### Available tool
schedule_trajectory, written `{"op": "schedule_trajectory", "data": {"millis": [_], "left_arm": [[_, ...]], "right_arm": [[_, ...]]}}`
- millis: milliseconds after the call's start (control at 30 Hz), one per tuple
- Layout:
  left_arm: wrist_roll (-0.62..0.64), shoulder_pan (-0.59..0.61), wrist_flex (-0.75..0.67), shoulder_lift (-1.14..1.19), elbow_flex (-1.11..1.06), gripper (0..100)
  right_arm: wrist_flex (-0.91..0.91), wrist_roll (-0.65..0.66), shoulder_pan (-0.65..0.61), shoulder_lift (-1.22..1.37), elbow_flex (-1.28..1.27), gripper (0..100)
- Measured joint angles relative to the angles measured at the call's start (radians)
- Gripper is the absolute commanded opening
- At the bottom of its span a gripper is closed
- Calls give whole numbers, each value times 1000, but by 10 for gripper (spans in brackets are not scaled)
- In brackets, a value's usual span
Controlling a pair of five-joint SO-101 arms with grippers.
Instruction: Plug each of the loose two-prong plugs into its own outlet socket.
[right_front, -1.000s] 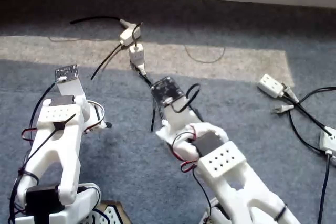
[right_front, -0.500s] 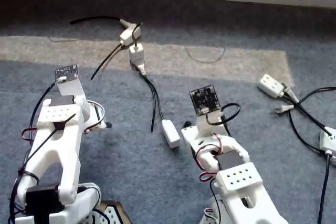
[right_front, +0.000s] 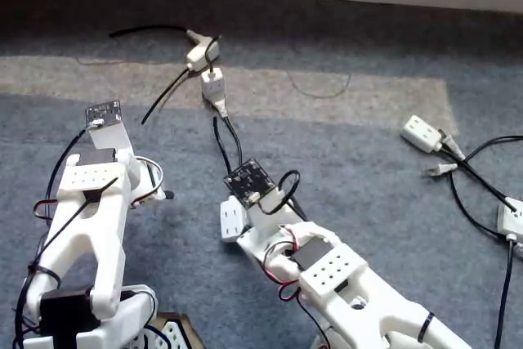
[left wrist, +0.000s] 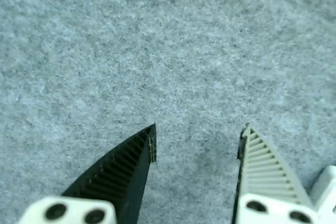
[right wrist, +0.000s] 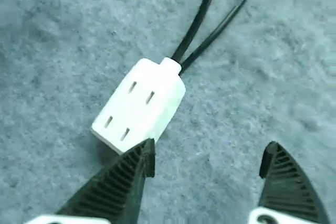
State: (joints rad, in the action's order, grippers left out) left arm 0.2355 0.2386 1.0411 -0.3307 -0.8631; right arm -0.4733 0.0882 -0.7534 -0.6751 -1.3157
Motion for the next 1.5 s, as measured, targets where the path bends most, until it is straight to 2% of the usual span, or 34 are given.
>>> {"op": "schedule_trajectory", "data": {"millis": [133, 267, 367, 467, 600, 700, 800, 1000, 1100, 1333, 1500], "left_arm": [[0, 0, 0, 0, 0, 259], [0, 0, 0, 0, 0, 259], [0, 0, 0, 0, 0, 259], [0, 0, 0, 0, 0, 259], [0, 0, 0, 0, 0, 259], [0, 0, 0, 0, -5, 259], [0, 0, 0, 0, -15, 259], [0, -2, 0, 0, -18, 259], [0, -2, -3, 0, -18, 259], [0, -2, -3, 0, -18, 259], [0, -2, -17, 0, -20, 259]], "right_arm": [[-135, 0, 48, -104, 75, 313], [-365, 0, 259, -301, 186, 313], [-583, 9, 491, -502, 305, 313], [-729, 117, 792, -701, 390, 313], [-712, 233, 1212, -747, 348, 313], [-591, 241, 1432, -651, 221, 313], [-483, 210, 1521, -493, 149, 313], [-388, 115, 1533, -98, 256, 313], [-411, 46, 1540, 124, 436, 313], [-517, -72, 1697, 718, 950, 313], [-664, -163, 1754, 1132, 1343, 313]]}}
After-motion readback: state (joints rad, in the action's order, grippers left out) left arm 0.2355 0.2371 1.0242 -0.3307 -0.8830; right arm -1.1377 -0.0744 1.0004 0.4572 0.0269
